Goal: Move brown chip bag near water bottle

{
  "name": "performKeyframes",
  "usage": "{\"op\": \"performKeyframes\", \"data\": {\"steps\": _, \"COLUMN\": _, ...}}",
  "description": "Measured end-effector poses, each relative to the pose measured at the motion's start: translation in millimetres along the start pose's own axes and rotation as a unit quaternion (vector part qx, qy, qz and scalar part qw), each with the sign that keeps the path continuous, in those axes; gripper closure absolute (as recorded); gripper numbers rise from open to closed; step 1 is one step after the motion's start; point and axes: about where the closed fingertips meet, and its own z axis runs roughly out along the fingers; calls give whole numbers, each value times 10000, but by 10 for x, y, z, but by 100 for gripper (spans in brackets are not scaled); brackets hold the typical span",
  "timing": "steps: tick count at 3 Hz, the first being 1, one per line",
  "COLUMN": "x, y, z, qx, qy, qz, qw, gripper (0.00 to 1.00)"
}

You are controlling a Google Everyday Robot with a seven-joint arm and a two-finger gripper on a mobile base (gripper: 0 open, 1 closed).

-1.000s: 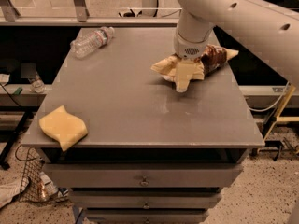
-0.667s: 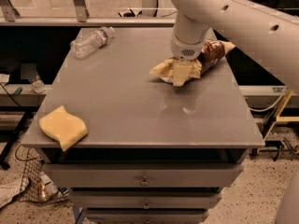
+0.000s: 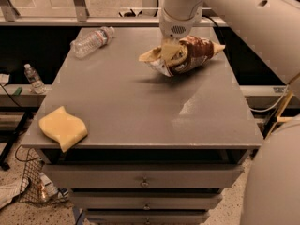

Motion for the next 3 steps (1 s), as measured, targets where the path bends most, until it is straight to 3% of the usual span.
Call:
{"op": "performKeyframes", "data": {"steps": 1, "x": 11, "y": -11, "z": 8, "qx": 33, "qy": 0, "qz": 6, "qw": 10000, "gripper": 100}}
{"op": "performKeyframes", "data": {"steps": 3, "x": 3, "y": -13, "z": 46, "qx": 48, "qy": -9, "qz": 89, "qw": 9999, "gripper": 100}}
